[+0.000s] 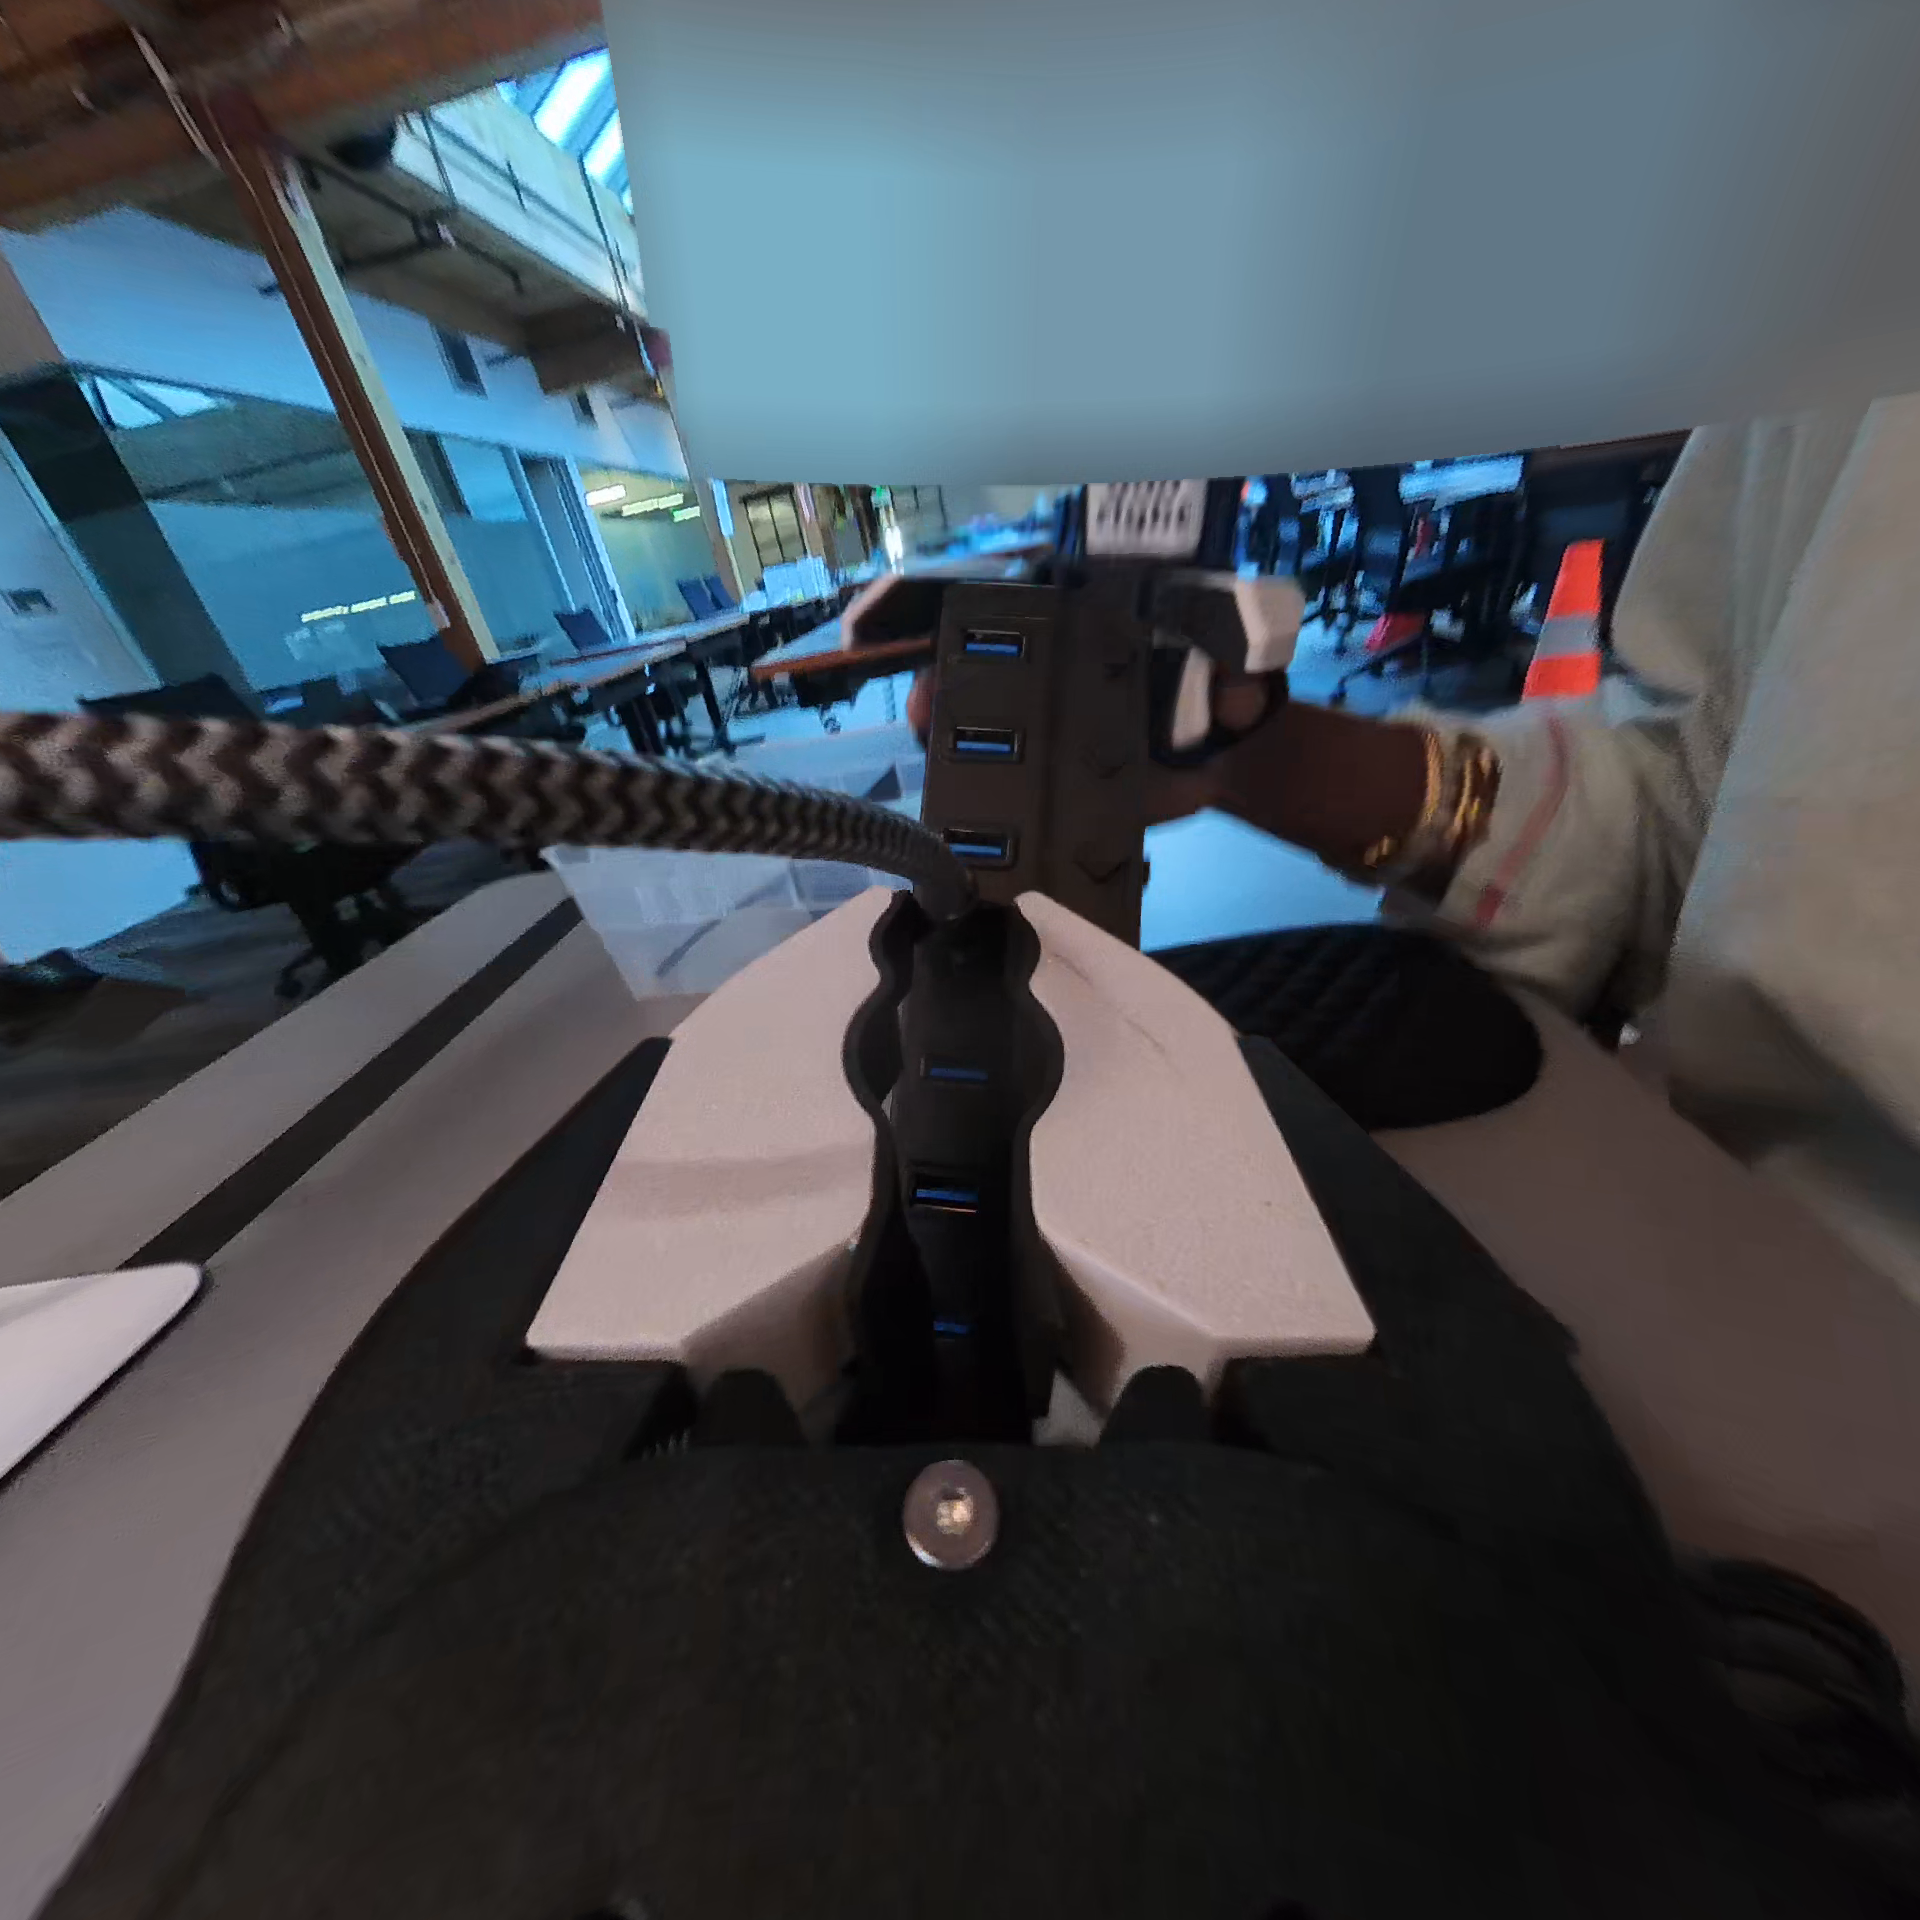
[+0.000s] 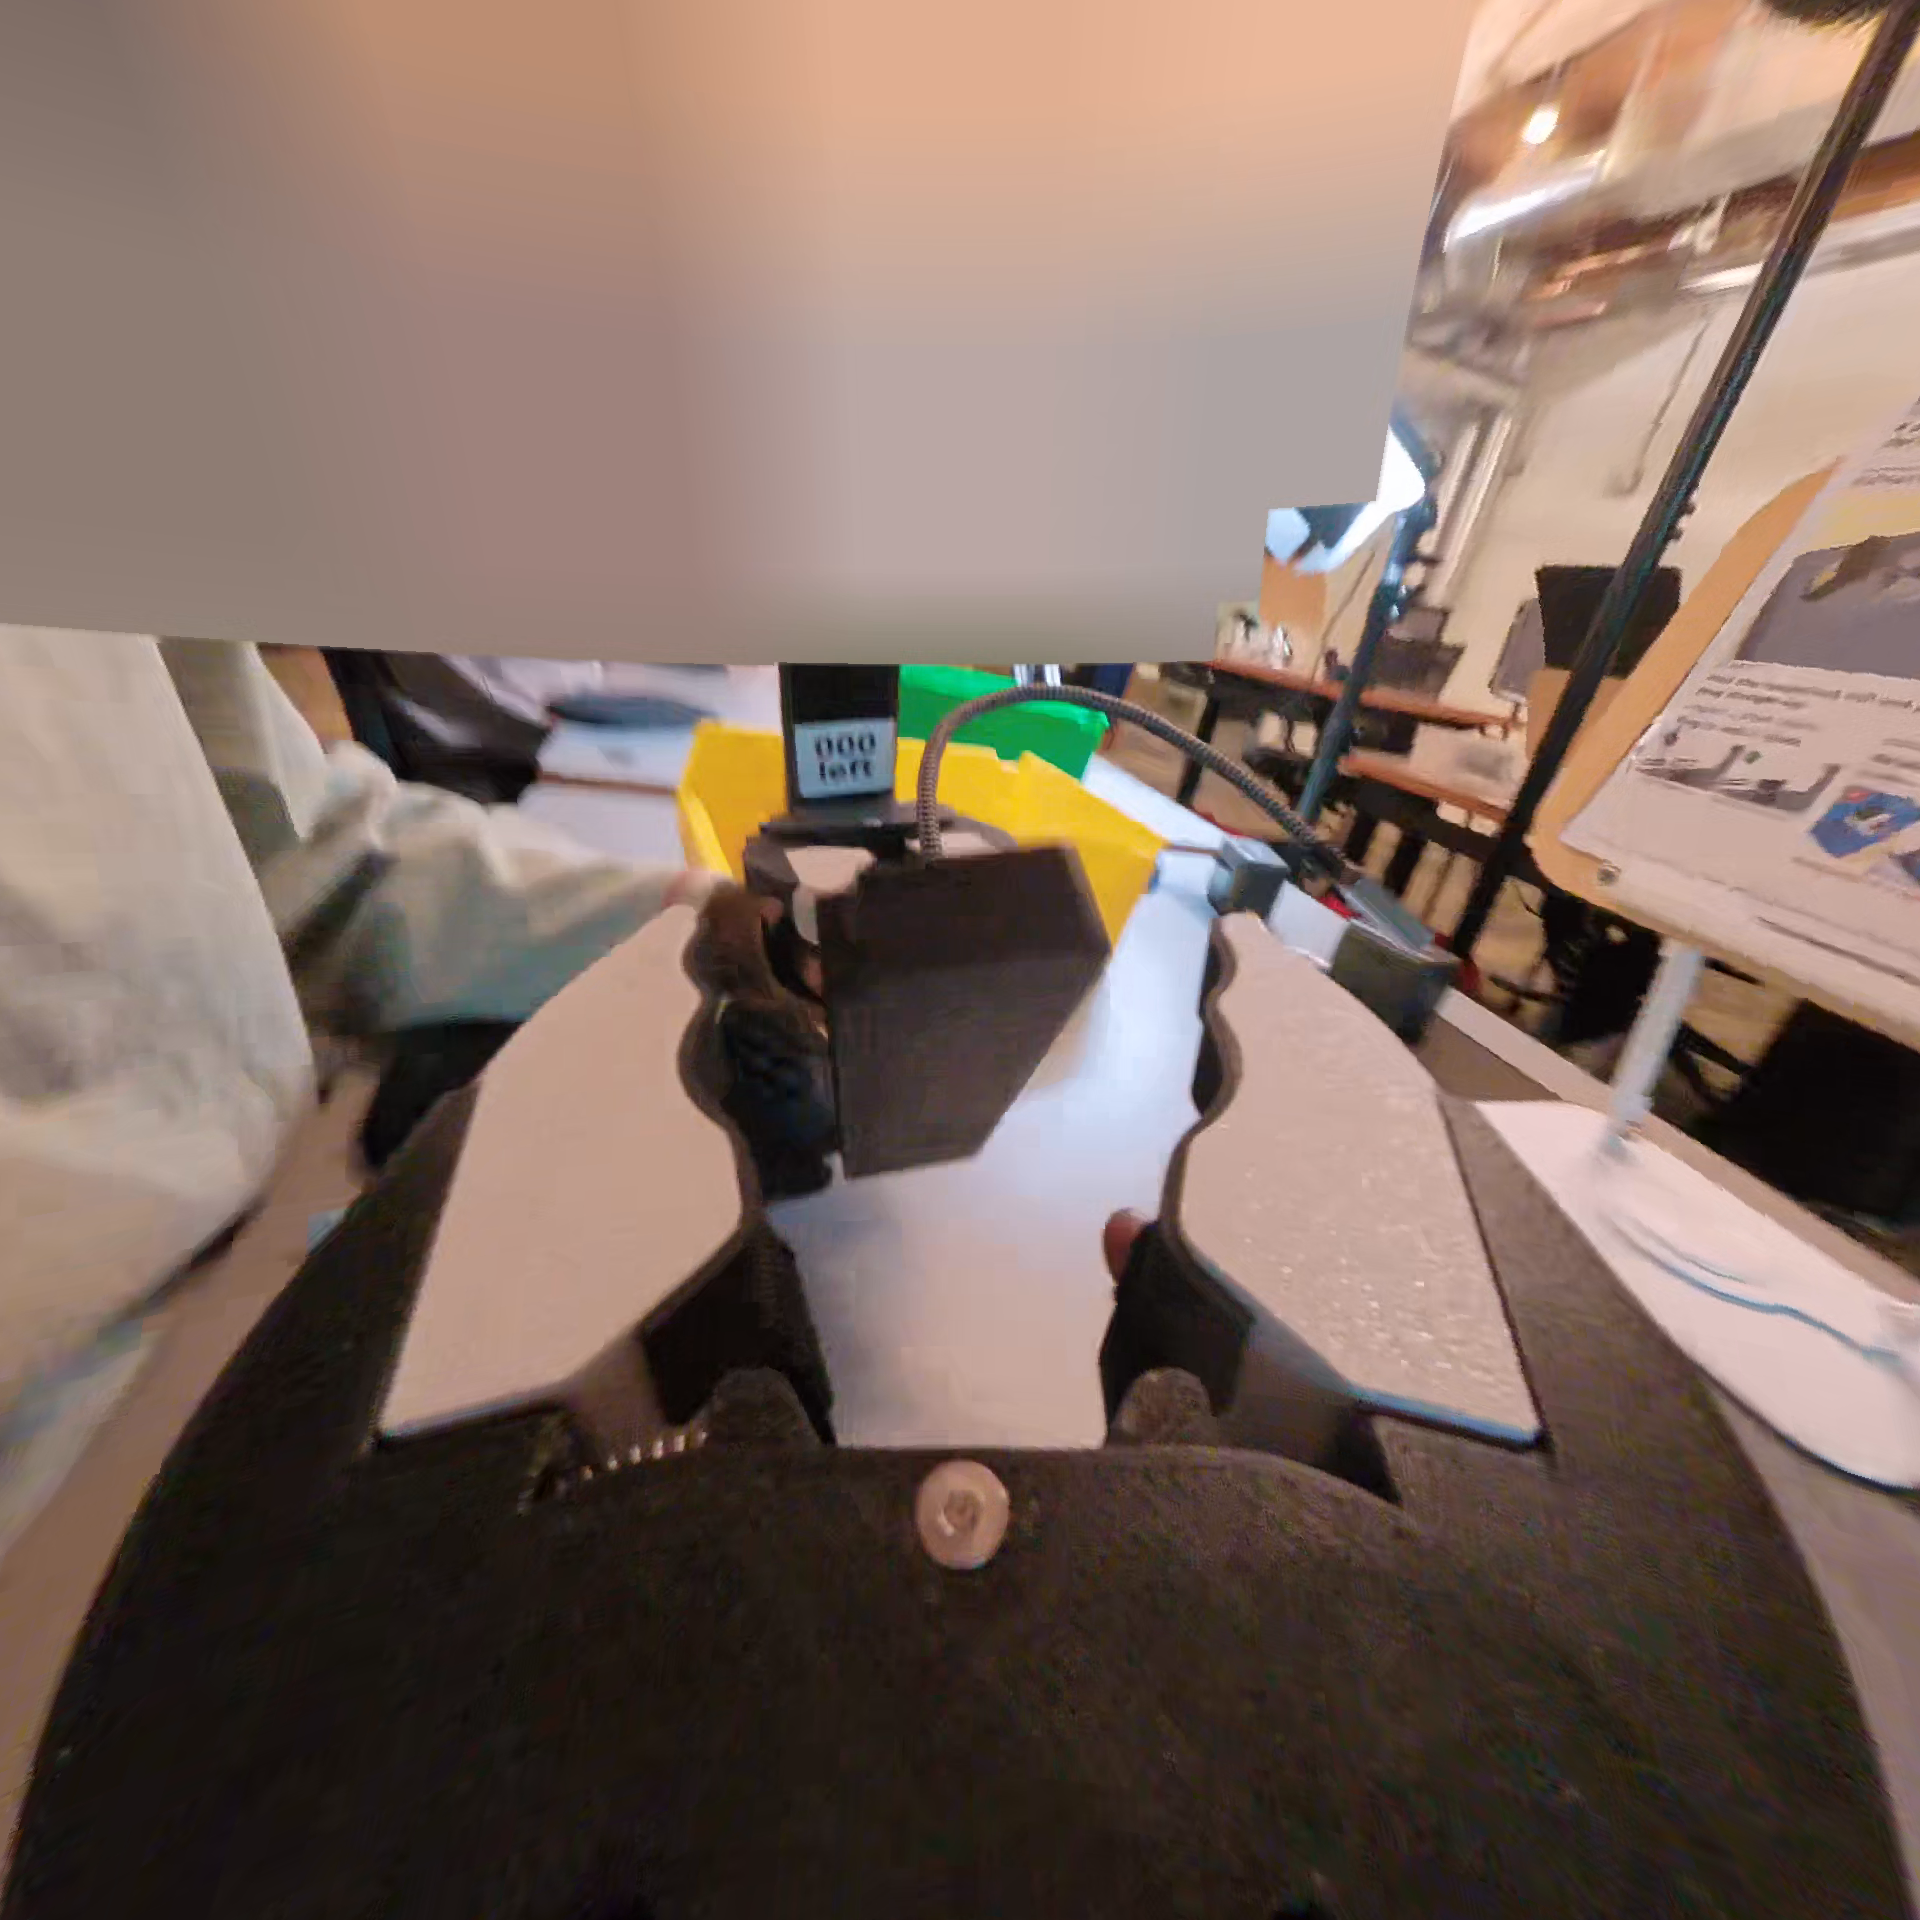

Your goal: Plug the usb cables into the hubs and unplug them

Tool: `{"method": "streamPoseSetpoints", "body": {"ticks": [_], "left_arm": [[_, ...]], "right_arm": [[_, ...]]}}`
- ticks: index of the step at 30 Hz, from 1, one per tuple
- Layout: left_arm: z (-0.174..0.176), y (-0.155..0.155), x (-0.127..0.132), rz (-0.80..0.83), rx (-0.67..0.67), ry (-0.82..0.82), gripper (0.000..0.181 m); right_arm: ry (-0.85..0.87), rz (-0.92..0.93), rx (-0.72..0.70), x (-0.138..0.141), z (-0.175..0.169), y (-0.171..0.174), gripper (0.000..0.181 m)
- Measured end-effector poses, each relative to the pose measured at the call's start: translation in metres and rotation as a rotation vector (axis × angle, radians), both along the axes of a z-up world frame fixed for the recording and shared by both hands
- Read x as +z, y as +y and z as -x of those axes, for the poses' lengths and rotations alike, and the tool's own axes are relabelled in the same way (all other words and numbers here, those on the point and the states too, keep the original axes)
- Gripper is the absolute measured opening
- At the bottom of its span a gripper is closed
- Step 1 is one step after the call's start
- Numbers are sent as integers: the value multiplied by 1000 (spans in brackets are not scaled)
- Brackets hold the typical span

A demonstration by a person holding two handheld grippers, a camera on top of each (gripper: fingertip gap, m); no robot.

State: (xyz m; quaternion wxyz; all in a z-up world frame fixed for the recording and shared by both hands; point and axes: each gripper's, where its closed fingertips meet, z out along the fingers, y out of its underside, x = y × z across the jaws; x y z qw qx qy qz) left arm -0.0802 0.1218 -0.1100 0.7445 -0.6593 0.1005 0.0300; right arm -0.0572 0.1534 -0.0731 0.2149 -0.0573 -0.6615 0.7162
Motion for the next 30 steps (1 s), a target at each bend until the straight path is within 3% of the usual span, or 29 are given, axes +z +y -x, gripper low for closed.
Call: {"method": "streamPoseSetpoints", "body": {"ticks": [3, 7, 12, 21, 26, 27, 30], "left_arm": [[-9, -2, 13, -73, -51, -58, 17], [-25, 3, 12, -60, -100, -61, 17], [-26, -2, 9, -40, -96, -38, 16], [-28, -6, -9, 159, -82, 94, 16], [-28, -6, -31, 363, -9, 282, 17], [-28, -7, -26, 338, -15, 260, 17], [3, -47, 35, 82, 93, 141, 16]], "right_arm": [[-35, 103, 85, -9, -4, -20, 91], [53, 67, 121, -10, -11, -43, 67], [9, -97, 58, -33, -8, -44, 65], [1, -250, -3, -55, -8, -46, 64], [12, -352, -32, -74, -8, -44, 63], [-10, -373, -41, -78, -7, -40, 64], [-86, -334, -92, -88, -4, -16, 63]]}}
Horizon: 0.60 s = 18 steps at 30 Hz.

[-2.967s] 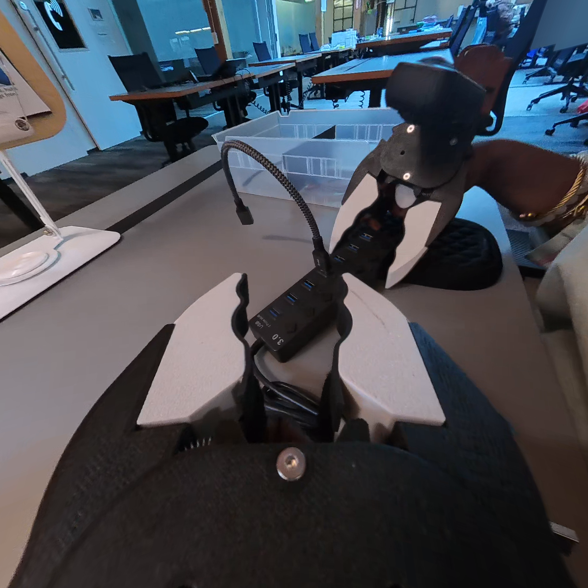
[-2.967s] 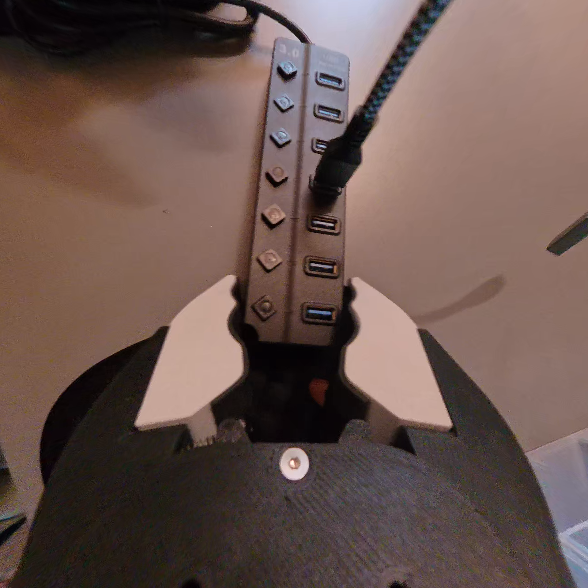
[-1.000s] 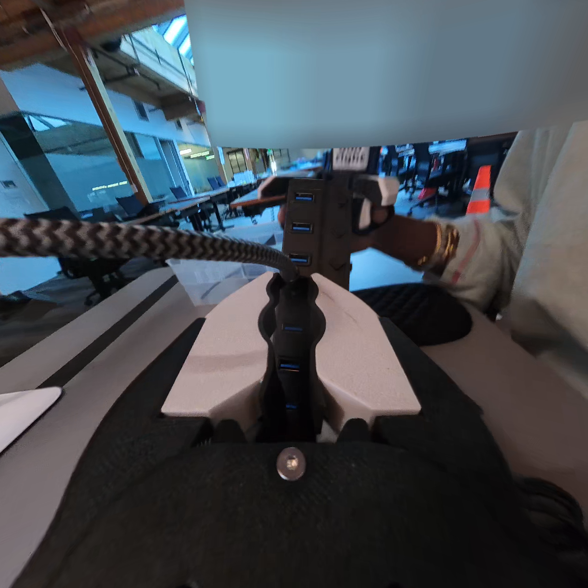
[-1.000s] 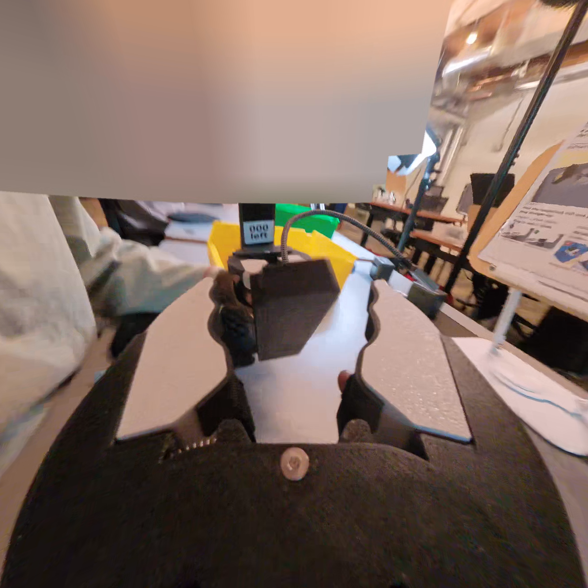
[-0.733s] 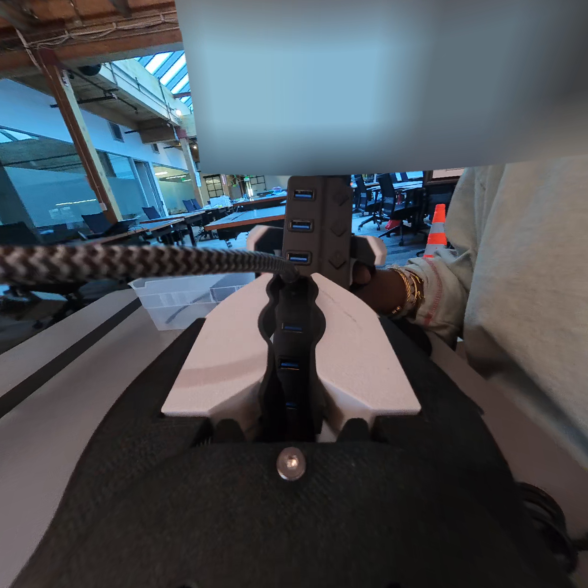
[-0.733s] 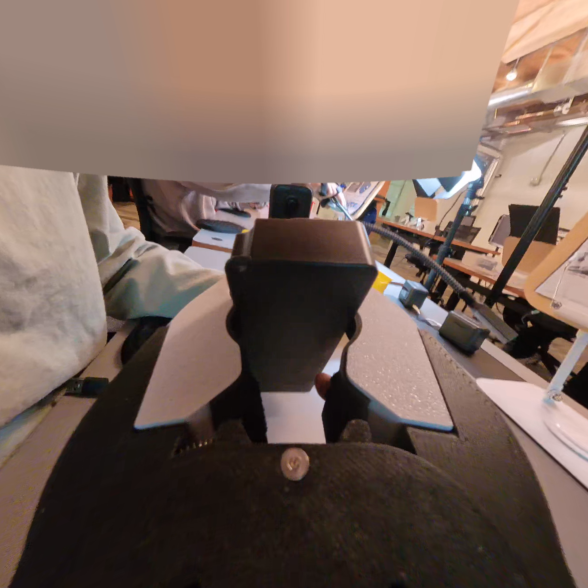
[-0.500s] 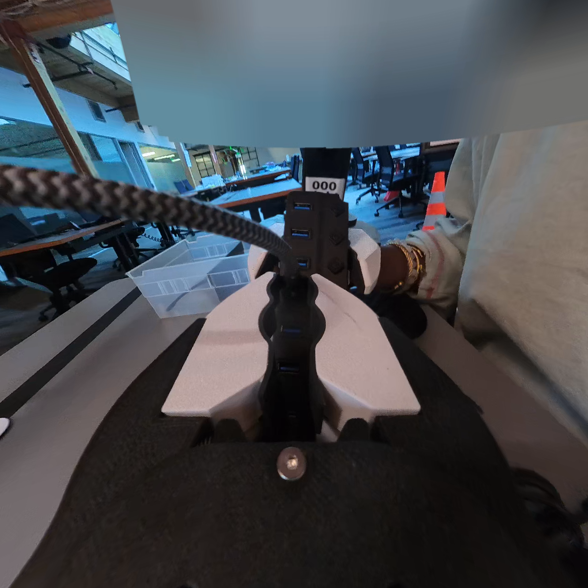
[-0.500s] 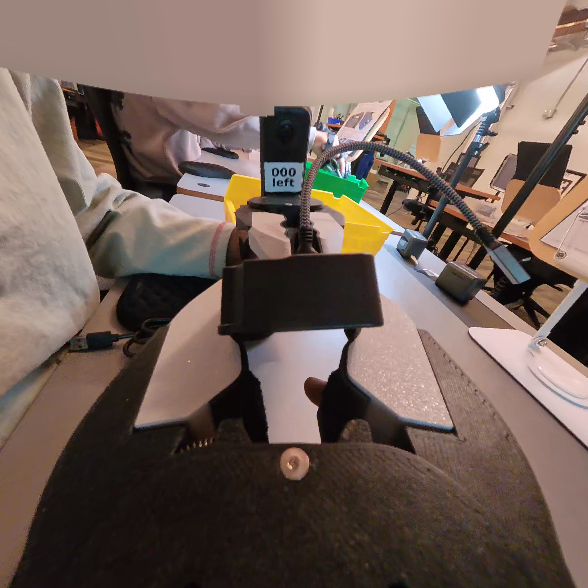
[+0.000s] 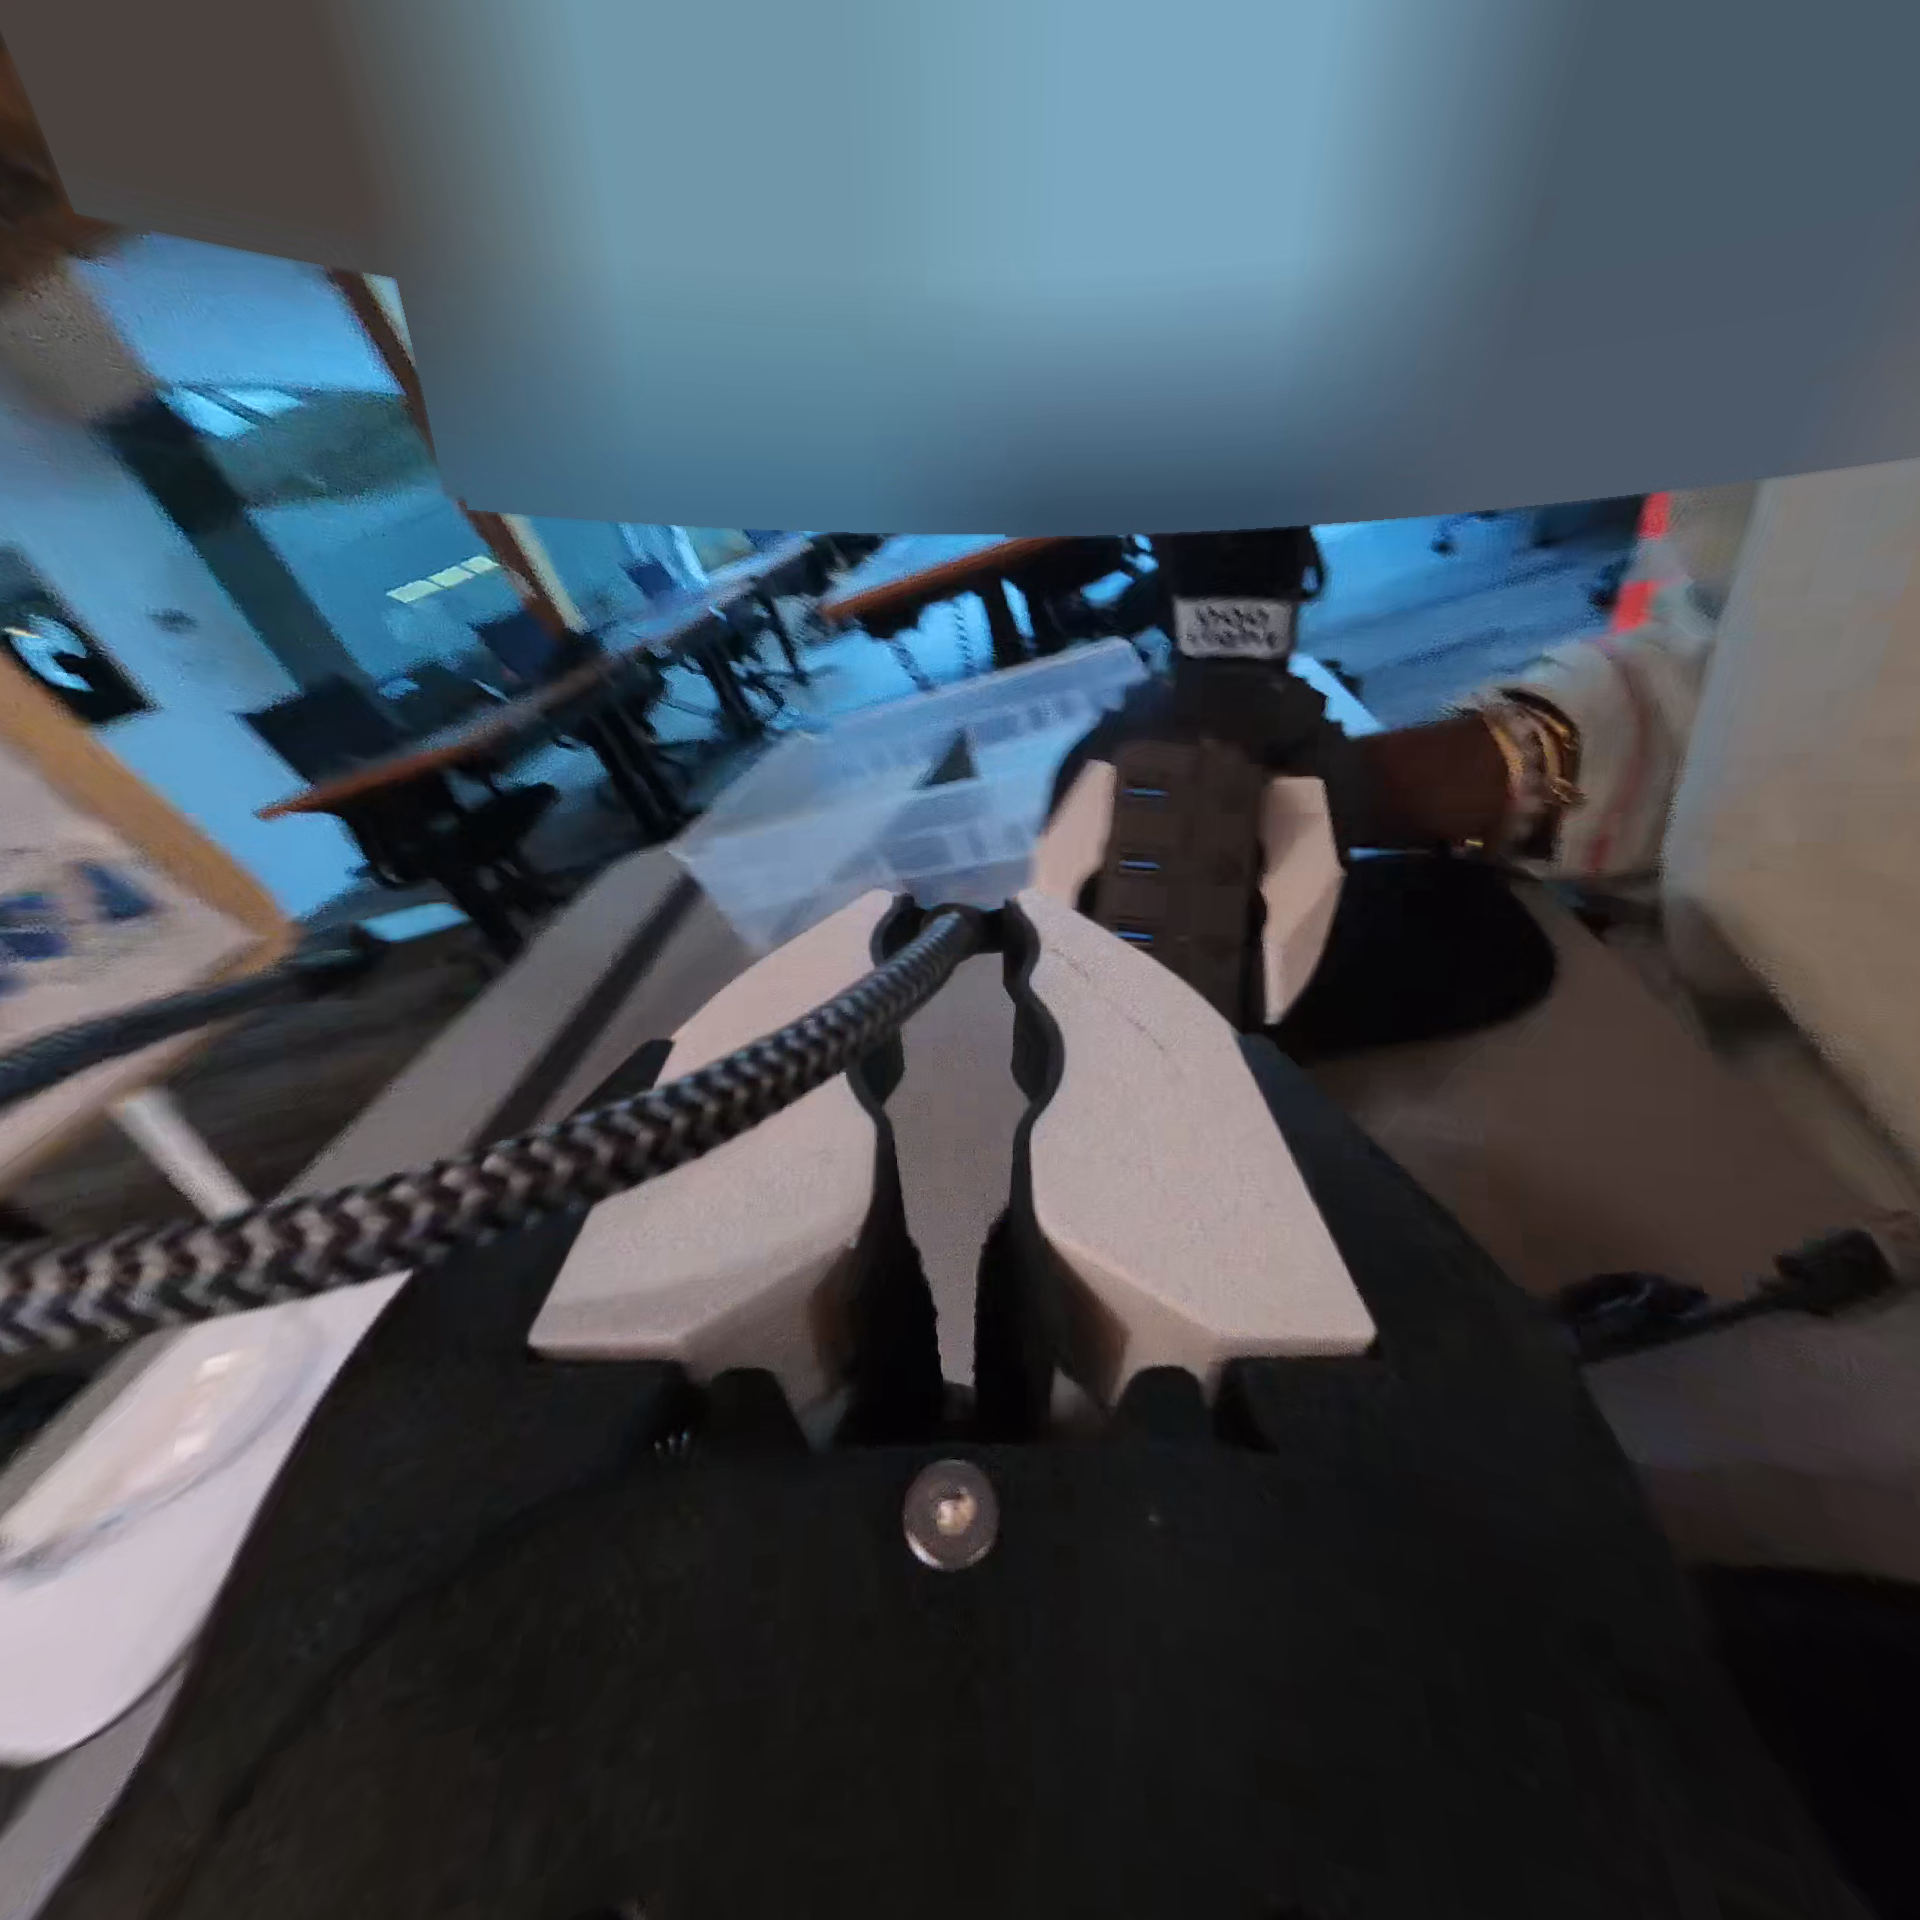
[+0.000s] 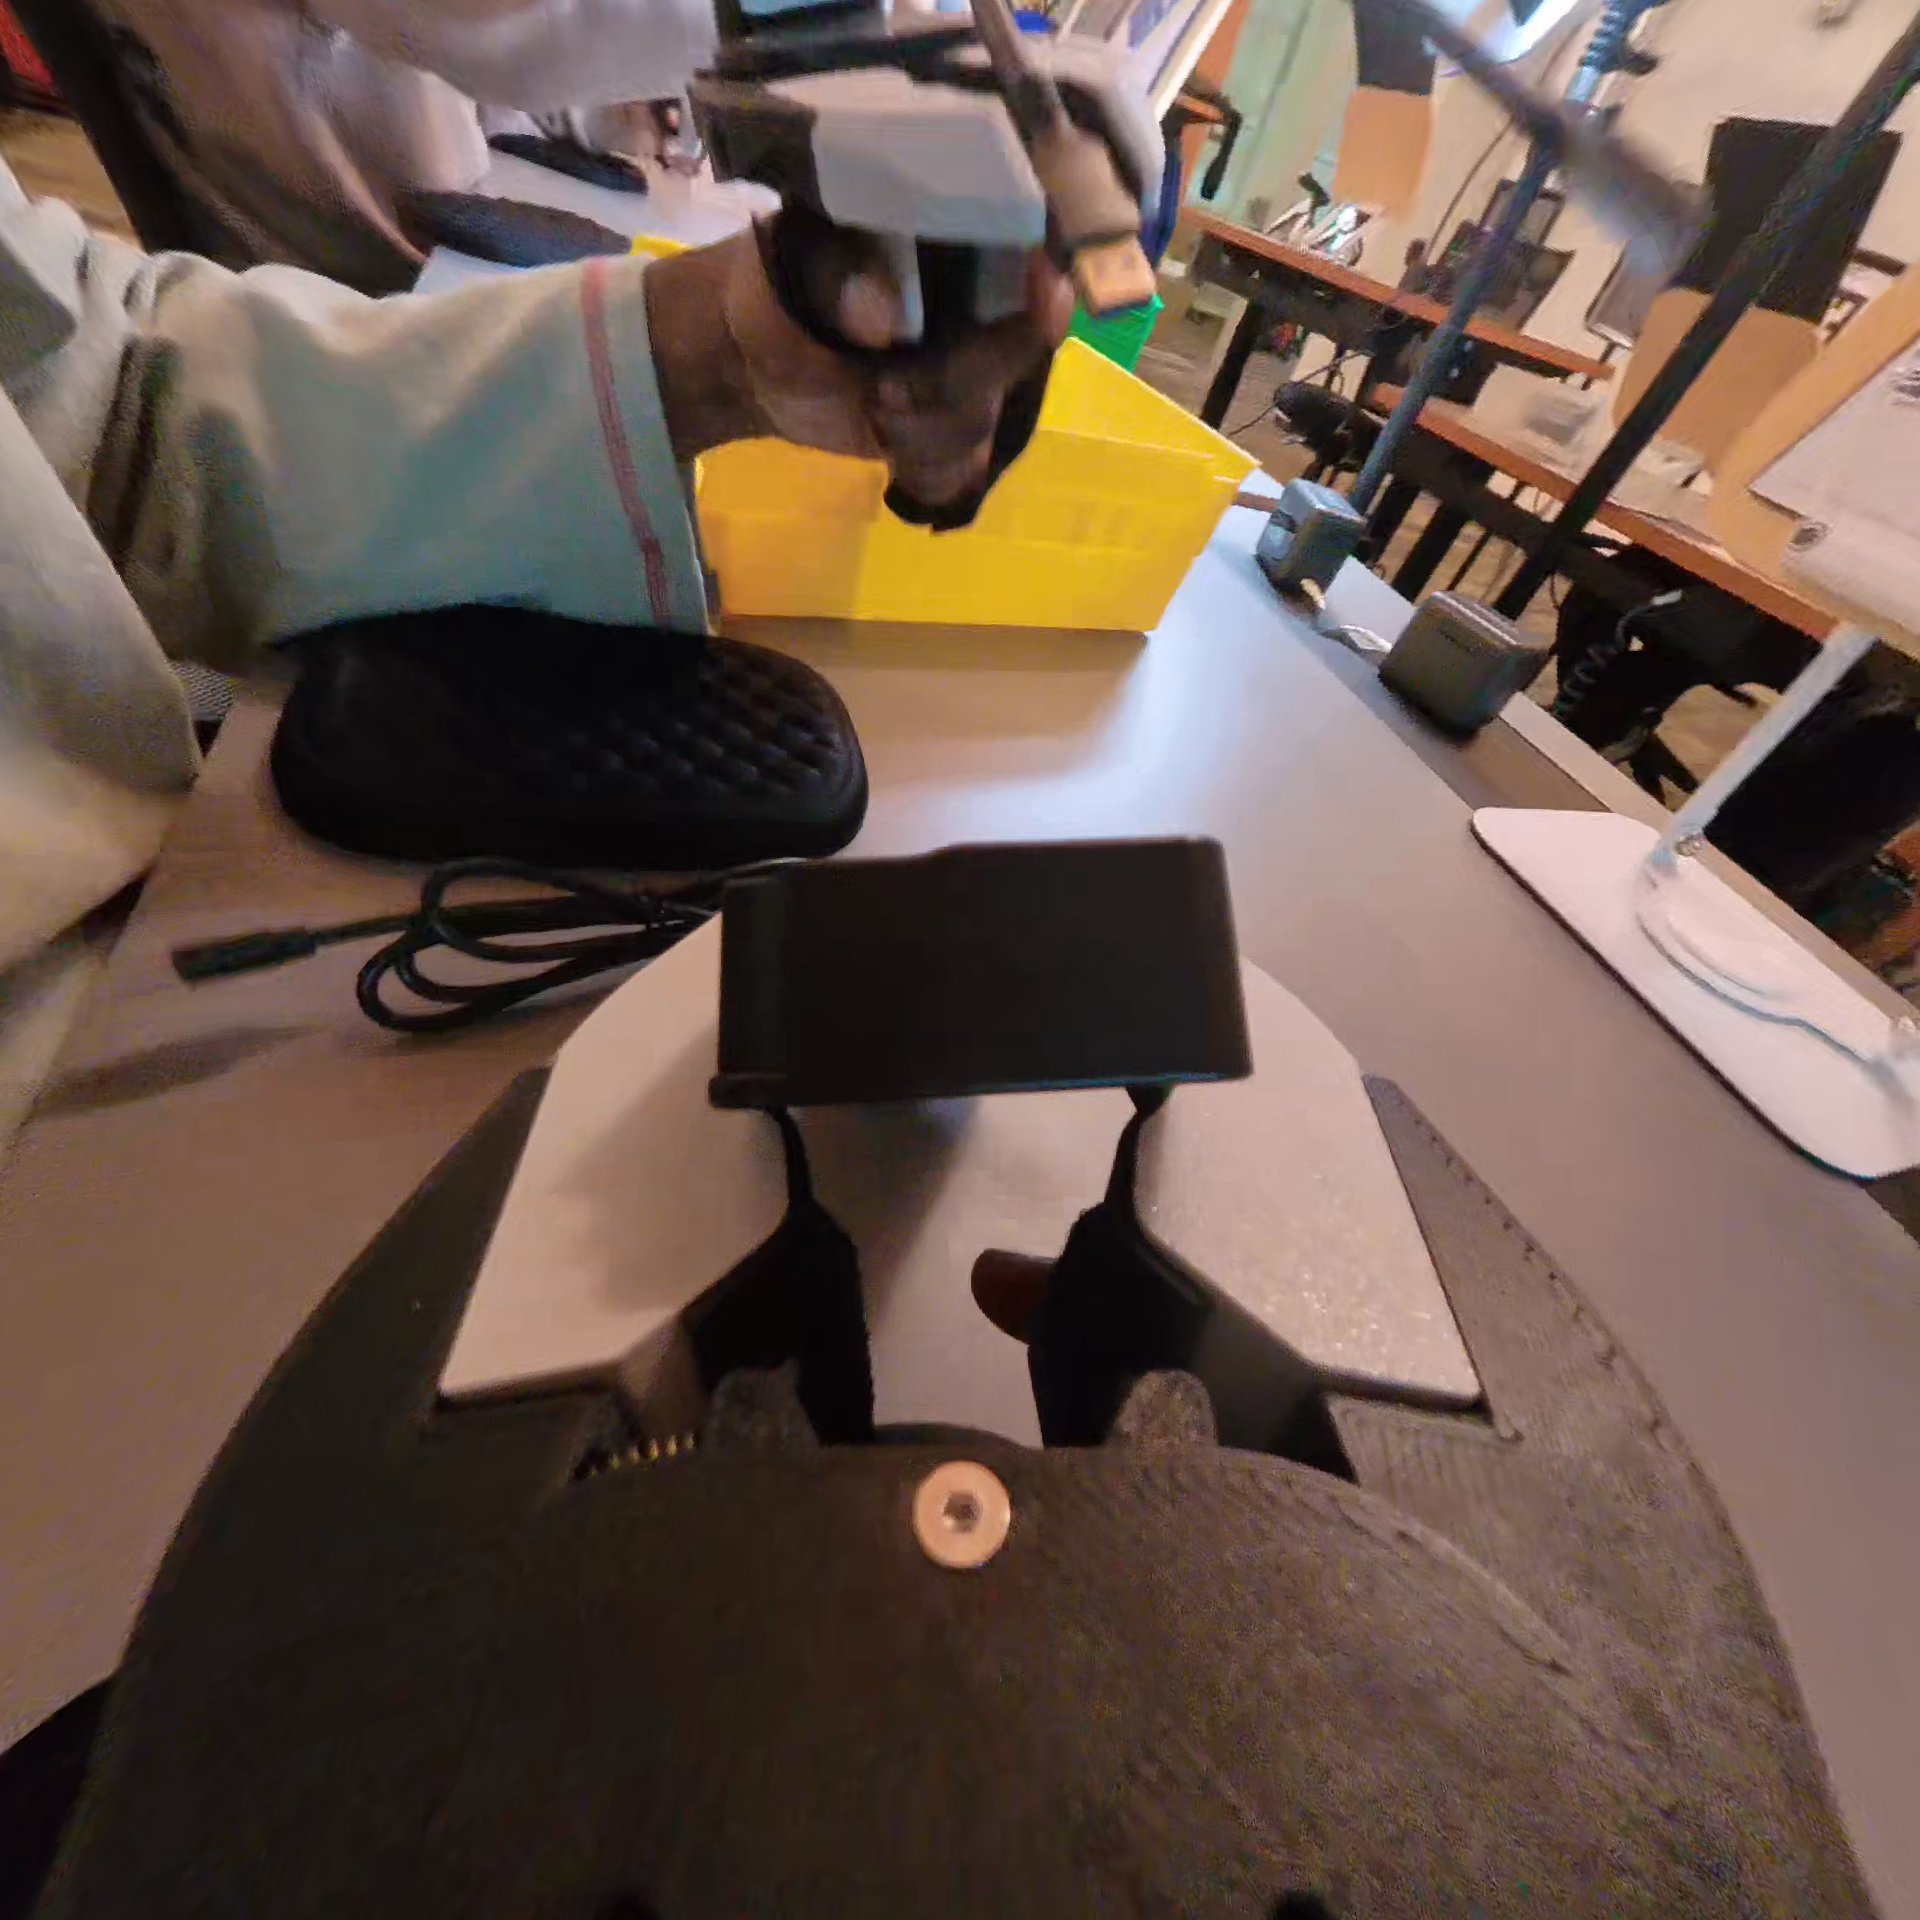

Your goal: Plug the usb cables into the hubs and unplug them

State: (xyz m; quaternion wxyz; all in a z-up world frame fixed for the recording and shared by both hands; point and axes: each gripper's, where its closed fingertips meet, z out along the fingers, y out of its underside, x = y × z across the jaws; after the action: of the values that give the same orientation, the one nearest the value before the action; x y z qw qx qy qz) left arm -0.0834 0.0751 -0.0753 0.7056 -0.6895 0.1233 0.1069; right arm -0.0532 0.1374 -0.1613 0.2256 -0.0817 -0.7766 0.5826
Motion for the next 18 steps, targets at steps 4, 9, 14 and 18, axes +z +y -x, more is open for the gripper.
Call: {"method": "streamPoseSetpoints", "body": {"ticks": [4, 9, 14, 18], "left_arm": [[-2, -2, 12, -7, 22, 39, 17], [-2, 11, -7, 65, 69, -36, 17], [-4, 13, -28, 166, 112, -87, 17], [-8, 17, -34, 189, 112, -112, 17]], "right_arm": [[-24, -15, -19, 1, 1, 5, 63], [-157, -112, -75, -19, 2, 26, 65], [-269, -362, -148, -58, -11, 61, 41], [-338, -442, -164, -66, -20, 75, 56]]}}
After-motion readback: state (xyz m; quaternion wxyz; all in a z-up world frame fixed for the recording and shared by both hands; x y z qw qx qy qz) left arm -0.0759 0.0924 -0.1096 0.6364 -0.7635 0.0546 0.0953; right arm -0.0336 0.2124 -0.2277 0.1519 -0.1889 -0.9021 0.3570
